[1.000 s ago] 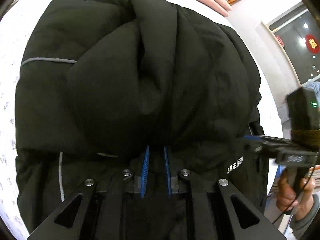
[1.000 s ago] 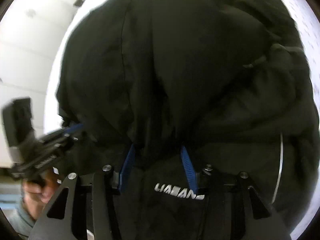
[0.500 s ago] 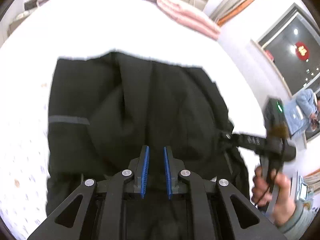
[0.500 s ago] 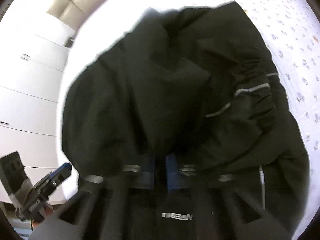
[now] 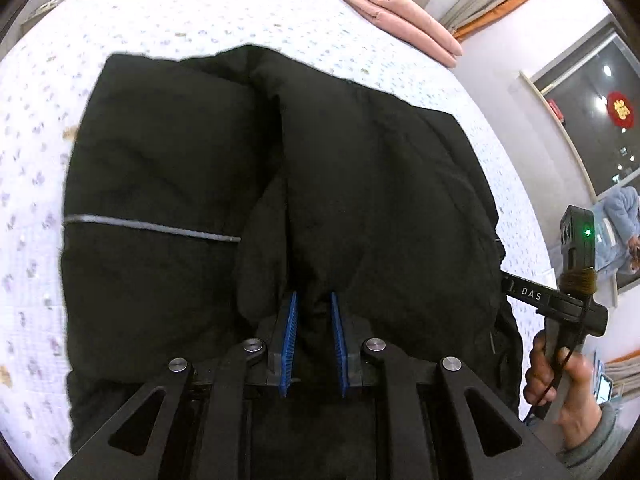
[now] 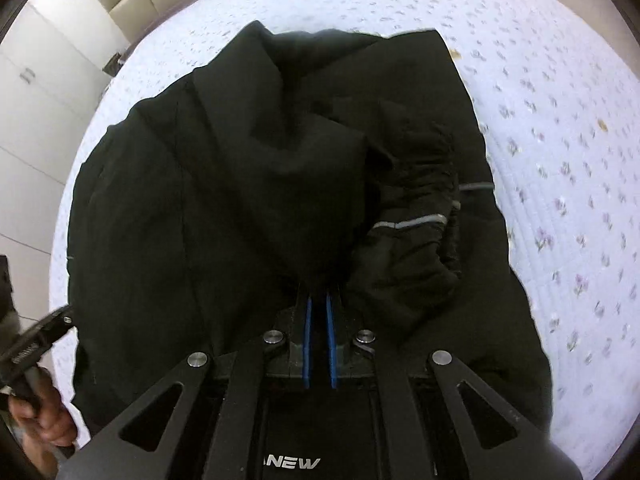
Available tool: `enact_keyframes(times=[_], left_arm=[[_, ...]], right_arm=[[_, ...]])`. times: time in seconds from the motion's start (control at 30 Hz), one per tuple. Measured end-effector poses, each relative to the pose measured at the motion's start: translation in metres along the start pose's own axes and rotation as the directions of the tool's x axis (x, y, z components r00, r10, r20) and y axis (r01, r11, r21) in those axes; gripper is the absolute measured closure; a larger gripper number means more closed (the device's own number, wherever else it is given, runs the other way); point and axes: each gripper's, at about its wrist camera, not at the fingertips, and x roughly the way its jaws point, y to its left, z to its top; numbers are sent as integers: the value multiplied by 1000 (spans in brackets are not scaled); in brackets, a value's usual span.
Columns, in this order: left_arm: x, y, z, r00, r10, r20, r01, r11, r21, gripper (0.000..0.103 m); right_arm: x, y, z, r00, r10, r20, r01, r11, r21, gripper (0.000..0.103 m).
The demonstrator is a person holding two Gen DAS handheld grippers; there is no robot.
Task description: Fold large clothes
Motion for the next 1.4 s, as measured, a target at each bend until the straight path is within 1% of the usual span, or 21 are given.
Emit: enact_keyframes(times=[0.07,0.13,0.23,0.3,0.37,0.43,0.5,0.6,0.63,0.67,0.73,0.8,0.93,1.0,1.07,1.13,1.2,1.3,1.33,1.37,1.4], left_arm=[[-16,-7,2,1000,13,24,-13,1000,26,85],[-39,-20,3,998,32,62,-37,997,70,85],[-65,-37,9,993,29,113,-41,994,105,84],[-71,-46,15,990,6,139,-22,993,113,83],[-66,-59,18,988,-20,156,0,992,125,82],[-56,-66,20,988,4,155,-28,987,155,82],[-34,-63,18,992,8,123,-26,989,145,82],[7,-36,4,998,44,45,-48,995,90,82],[22,-23,-4,999,37,11,-38,997,63,83],[28,-14,-11,1000,3,10,-3,999,39,83],[27,-6,-20,997,-46,64,43,998,39,83],[25,-9,-26,995,-32,92,23,996,92,83],[18,-18,-44,987,0,161,-34,977,211,83],[2,-22,-56,982,-4,188,-44,968,249,82],[-19,-22,-69,976,-20,215,-39,963,267,82],[-57,-17,-93,963,-41,265,-34,961,273,82],[-94,-2,-121,954,-41,297,-40,965,260,81],[-132,26,-158,959,29,281,-93,972,215,69],[-141,37,-172,964,49,261,-103,975,199,59],[-150,50,-186,968,73,240,-116,978,174,54],[-159,64,-201,972,97,216,-129,982,141,54]], right_arm=[[-12,5,-1,1000,0,-11,0,1000,-5,91],[-32,14,0,1000,8,6,-8,1000,-5,86],[-71,31,-5,994,39,99,-35,999,-40,75],[-88,52,-4,986,66,155,-55,996,-75,53],[-92,70,-1,980,90,179,-70,991,-117,46],[-80,84,9,979,112,171,-86,984,-153,46],[-61,98,7,980,132,148,-103,976,-189,47],[-13,109,-5,994,82,73,-63,970,-233,47],[5,111,-12,998,48,37,-37,966,-258,47],[22,111,-18,999,21,25,-14,963,-269,47],[39,110,-23,997,4,77,18,957,-290,46],[40,113,-28,993,0,115,34,956,-292,46],[43,116,-39,980,9,200,50,956,-288,44],[40,121,-43,972,3,235,68,954,-291,44],[31,120,-52,965,20,262,59,955,-290,44],[13,106,-72,956,54,289,23,966,-258,44],[-10,86,-96,948,52,314,10,981,-192,44],[-50,48,-138,953,30,301,-8,997,-73,37],[-60,39,-154,957,17,291,-1,999,-52,37],[-68,29,-167,960,-4,278,15,999,-38,36],[-76,19,-181,964,-37,262,46,998,-30,31]])
